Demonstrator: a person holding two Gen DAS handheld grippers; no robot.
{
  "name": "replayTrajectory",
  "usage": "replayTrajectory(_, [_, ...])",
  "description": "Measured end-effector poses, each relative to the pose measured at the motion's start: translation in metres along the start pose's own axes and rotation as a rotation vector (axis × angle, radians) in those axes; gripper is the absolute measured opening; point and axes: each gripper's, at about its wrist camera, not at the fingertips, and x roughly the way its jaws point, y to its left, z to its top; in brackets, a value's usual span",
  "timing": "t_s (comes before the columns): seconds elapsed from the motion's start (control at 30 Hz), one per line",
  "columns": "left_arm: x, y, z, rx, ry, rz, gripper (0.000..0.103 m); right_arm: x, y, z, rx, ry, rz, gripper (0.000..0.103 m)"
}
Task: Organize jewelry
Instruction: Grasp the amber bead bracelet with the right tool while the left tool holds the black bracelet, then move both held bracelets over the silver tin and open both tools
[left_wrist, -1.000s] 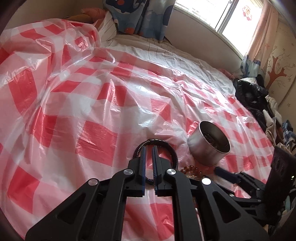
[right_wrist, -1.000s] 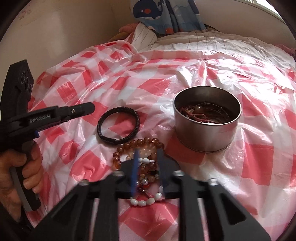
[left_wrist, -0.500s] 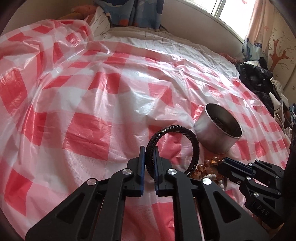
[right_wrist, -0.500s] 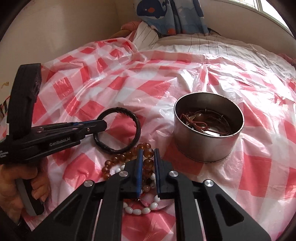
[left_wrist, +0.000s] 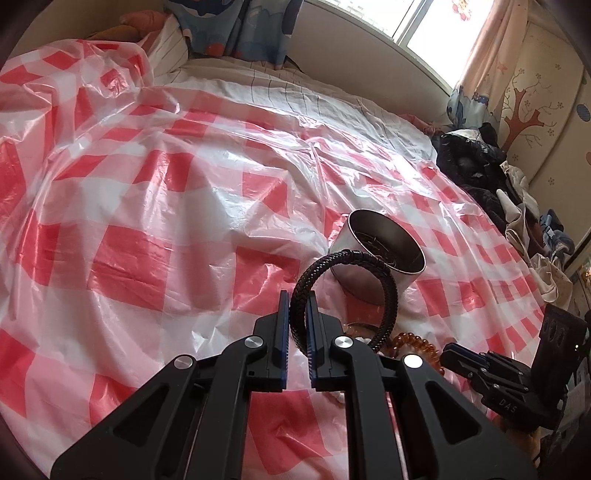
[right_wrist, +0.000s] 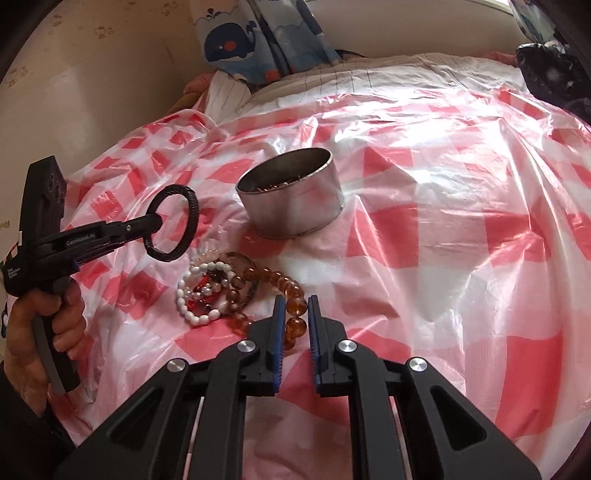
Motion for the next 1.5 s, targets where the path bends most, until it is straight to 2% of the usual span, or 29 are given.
replayTrajectory(0.03, [0.001,0.000,0.000,0.001,0.002,0.002,0.007,0.000,-0.001,-0.001,0.002,-0.010,-0.013,0.050])
replayTrajectory(0.07, [0.001,0.000,-0.001,0.002,0.003,0.003,0.007,0.000,-0.001,-0.001,0.000,-0.018,-0.023,0.057])
replayTrajectory(0.27, [0.006,-0.002,-0.001,0.014,0.017,0.005,0.007,0.020,0.004,-0.004,-0.032,0.040,-0.051,0.058])
replayTrajectory(0.3, [0.007,-0.003,-0.002,0.017,0.019,0.006,0.007,0.021,0.007,-0.004,-0.047,0.042,-0.049,0.051])
replayTrajectory(0.33, [0.008,-0.003,-0.002,0.020,0.021,0.005,0.007,0.022,0.010,-0.005,-0.062,0.047,-0.044,0.026])
replayTrajectory(0.37, [0.008,-0.004,-0.002,0.021,0.021,0.005,0.007,0.024,0.011,-0.006,-0.073,0.056,-0.043,0.012])
replayTrajectory(0.47, [0.008,-0.004,-0.001,0.024,0.020,0.004,0.007,0.017,0.016,-0.006,-0.082,0.028,-0.015,0.012])
replayTrajectory(0.63, [0.005,-0.007,0.001,0.016,0.011,-0.025,0.007,-0.013,0.013,0.005,-0.025,-0.090,0.105,0.012])
replayTrajectory(0.77, [0.004,-0.013,0.004,0.016,0.007,-0.059,0.007,-0.030,0.008,0.016,0.014,-0.155,0.169,0.012])
replayTrajectory(0.97, [0.010,-0.031,0.018,0.041,0.003,-0.071,0.007,-0.048,0.007,0.047,0.002,-0.229,0.176,0.012])
replayTrajectory(1.17, [0.035,-0.054,0.048,0.074,0.011,-0.071,0.007,-0.056,-0.001,0.072,-0.015,-0.260,0.167,0.012])
replayTrajectory(1.27, [0.050,-0.063,0.058,0.092,0.027,-0.056,0.007,-0.052,0.001,0.084,-0.028,-0.264,0.167,0.012])
replayTrajectory(1.4, [0.081,-0.072,0.065,0.141,0.106,-0.008,0.008,-0.040,0.006,0.102,-0.046,-0.265,0.171,0.012])
replayTrajectory(1.5, [0.086,-0.069,0.070,0.149,0.108,0.008,0.012,-0.033,0.011,0.114,-0.062,-0.267,0.181,0.012])
